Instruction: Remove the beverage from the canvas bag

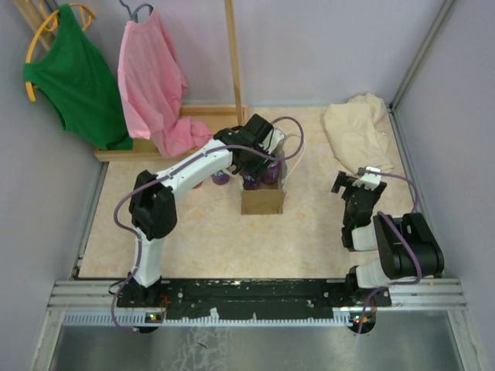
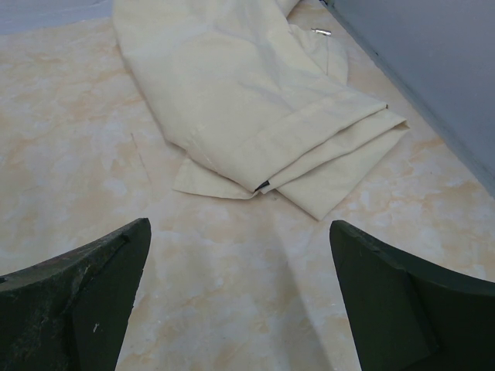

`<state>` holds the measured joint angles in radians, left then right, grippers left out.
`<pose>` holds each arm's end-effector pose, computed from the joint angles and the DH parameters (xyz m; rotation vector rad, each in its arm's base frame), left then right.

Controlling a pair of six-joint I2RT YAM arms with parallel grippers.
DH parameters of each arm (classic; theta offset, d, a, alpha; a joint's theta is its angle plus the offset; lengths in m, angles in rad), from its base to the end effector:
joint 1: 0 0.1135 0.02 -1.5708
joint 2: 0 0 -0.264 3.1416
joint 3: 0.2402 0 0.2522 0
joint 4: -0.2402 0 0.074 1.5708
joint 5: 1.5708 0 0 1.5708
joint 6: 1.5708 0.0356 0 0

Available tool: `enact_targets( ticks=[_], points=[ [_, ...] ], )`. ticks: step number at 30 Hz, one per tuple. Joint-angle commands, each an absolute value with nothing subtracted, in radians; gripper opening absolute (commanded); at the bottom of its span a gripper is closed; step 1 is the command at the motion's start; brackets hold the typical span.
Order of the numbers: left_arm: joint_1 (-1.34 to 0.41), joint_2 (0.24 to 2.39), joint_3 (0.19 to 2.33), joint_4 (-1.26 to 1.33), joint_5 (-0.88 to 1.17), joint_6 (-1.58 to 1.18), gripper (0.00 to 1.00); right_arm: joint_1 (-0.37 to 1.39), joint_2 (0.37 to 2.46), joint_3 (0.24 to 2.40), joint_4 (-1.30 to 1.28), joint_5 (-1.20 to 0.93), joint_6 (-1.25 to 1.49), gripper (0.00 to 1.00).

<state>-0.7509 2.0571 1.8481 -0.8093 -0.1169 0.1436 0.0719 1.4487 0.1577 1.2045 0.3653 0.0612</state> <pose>0.3339 -0.3059 0.2617 1.0771 2.3444 -0.0746 0.2204 0.0031 0.1474 0.2677 1.6336 -0.2013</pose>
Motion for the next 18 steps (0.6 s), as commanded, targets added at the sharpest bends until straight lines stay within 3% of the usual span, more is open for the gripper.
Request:
enact_targets(
  ticks=[1, 18],
  points=[
    [-0.746, 1.913, 1.872, -0.74, -0.216, 0.187, 0.0, 0.08, 1.452, 0.17, 1.248, 0.383, 0.049, 0.99],
    [-0.747, 1.75, 1.999, -0.731, -0.208, 0.24, 0.0, 0.079, 1.45, 0.171, 1.248, 0.383, 0.048, 0.99]
  ],
)
